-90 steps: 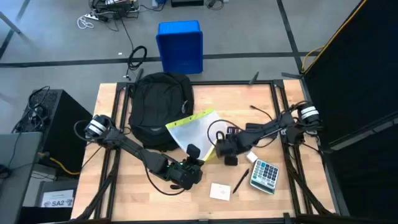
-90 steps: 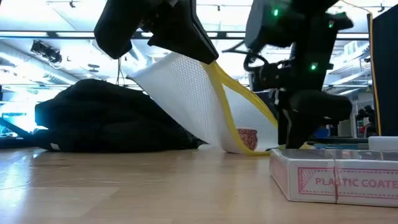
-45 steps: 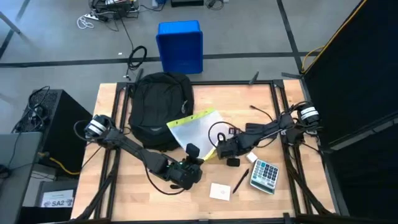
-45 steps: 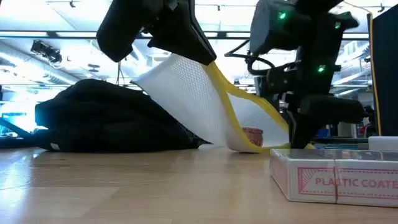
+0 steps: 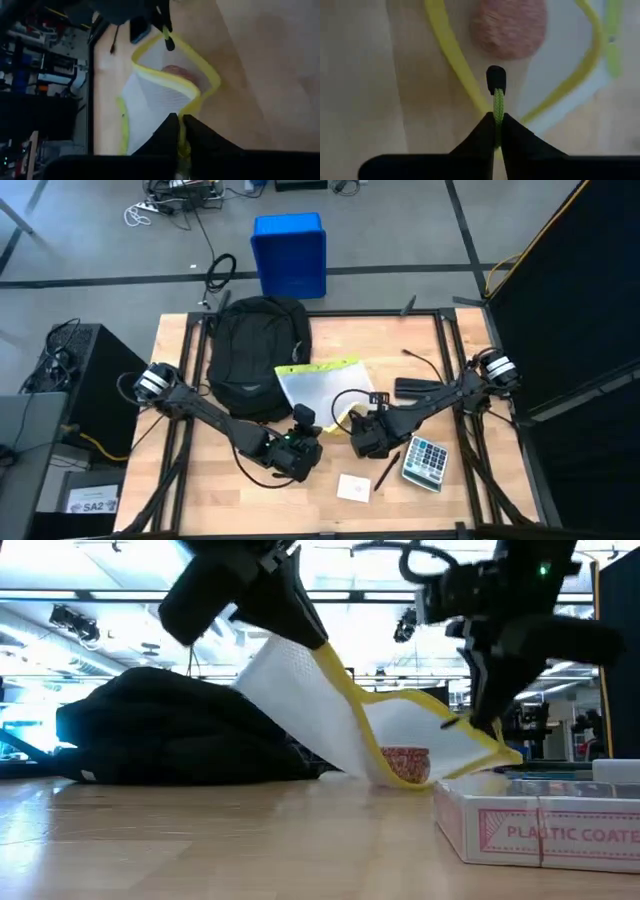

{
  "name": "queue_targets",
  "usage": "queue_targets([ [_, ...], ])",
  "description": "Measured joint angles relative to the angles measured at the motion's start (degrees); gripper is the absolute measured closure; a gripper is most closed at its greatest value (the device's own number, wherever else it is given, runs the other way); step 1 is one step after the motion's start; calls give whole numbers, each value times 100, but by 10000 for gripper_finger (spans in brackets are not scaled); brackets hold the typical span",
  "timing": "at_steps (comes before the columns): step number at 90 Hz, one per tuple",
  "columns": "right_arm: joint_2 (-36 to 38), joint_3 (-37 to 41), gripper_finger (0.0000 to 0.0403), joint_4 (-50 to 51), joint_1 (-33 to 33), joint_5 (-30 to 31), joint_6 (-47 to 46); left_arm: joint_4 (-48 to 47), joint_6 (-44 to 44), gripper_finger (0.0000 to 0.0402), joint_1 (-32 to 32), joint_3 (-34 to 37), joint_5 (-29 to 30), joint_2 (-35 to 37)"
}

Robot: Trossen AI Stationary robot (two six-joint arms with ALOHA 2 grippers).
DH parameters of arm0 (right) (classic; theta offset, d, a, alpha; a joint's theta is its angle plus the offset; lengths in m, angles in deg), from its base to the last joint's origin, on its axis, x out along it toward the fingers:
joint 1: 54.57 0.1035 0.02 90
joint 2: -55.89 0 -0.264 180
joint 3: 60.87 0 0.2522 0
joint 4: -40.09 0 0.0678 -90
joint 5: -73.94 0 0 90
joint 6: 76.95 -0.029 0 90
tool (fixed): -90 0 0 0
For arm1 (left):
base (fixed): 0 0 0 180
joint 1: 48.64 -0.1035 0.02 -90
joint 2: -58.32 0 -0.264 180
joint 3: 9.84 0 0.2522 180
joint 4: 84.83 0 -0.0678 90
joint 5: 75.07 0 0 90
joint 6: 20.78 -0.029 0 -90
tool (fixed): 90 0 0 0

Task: Unpack backpack
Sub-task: Put the charger adapter into the zip lock bag

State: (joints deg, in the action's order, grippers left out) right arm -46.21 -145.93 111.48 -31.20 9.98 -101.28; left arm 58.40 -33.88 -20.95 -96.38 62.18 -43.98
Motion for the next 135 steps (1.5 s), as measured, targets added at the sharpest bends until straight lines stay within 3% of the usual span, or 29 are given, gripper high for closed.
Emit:
queue_targets([
  [62,13,-1931,403,1816,210,1228,-15,-1367,863,402,-128,-7,246,673],
  [86,17,-2604,403,2774,445,1641,-465,-1531,1036,402,-144,-7,368,966],
  [114,18,-3085,403,3247,609,2064,-733,-1471,1064,402,-265,-7,871,1303],
  [135,50,-3295,403,3242,712,2192,-691,-1553,1220,402,-387,-7,870,1364],
])
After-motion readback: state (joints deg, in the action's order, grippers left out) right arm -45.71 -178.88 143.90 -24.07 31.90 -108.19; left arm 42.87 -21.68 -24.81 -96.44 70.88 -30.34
